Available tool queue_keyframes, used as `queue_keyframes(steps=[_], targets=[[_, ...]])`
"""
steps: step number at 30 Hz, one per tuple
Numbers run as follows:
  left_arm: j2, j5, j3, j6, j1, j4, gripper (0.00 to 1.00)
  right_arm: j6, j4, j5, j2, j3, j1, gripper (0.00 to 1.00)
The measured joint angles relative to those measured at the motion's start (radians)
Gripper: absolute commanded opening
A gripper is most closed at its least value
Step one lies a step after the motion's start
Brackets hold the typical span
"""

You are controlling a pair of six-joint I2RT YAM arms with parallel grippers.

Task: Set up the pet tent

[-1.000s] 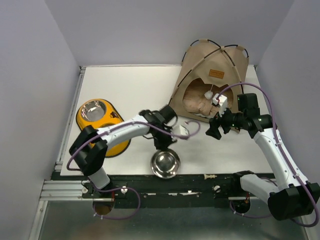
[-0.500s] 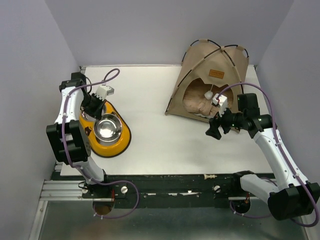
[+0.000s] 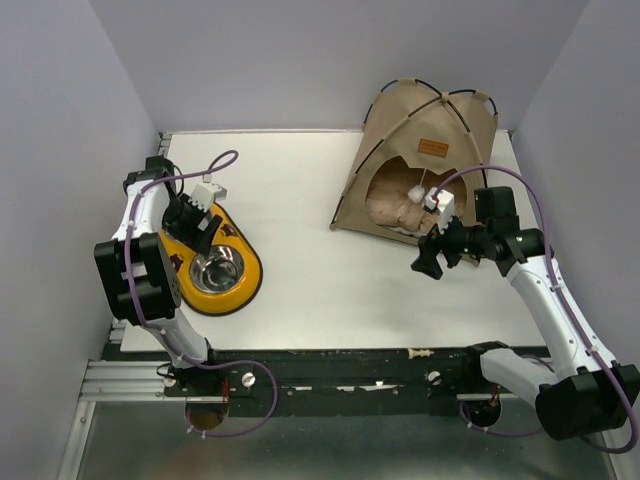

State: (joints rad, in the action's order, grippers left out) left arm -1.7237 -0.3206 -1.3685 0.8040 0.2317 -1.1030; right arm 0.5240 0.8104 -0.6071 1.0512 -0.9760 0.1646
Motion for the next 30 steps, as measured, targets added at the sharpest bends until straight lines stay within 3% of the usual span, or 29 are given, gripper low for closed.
queue_keyframes(steps=[4, 6, 8, 11, 14, 22, 30], targets=[[0.008, 0.006, -0.026, -0.005, 0.002, 0.008, 0.79, 0.0, 0.001, 0.0, 0.002, 0.0, 0.0, 0.91], [0.021, 0.011, -0.027, 0.003, 0.003, 0.009, 0.77, 0.0, 0.001, 0.0, 0.002, 0.0, 0.0, 0.91], [0.048, 0.014, -0.015, 0.013, 0.004, 0.01, 0.82, 0.0, 0.002, 0.0, 0.002, 0.0, 0.0, 0.91], [0.132, 0.008, 0.044, 0.021, -0.001, 0.005, 0.99, 0.0, 0.003, 0.0, -0.001, 0.0, 0.0, 0.92], [0.218, 0.003, 0.076, -0.005, -0.03, 0.002, 0.99, -0.002, 0.002, 0.0, -0.029, 0.0, 0.0, 0.93], [0.372, -0.008, 0.006, -0.275, -0.272, 0.064, 0.99, -0.064, -0.003, 0.023, -0.211, -0.029, 0.0, 1.0], [0.368, 0.042, -0.074, -0.61, -0.293, 0.24, 0.99, -0.3, -0.133, 0.156, -0.344, 0.002, -0.075, 1.0]])
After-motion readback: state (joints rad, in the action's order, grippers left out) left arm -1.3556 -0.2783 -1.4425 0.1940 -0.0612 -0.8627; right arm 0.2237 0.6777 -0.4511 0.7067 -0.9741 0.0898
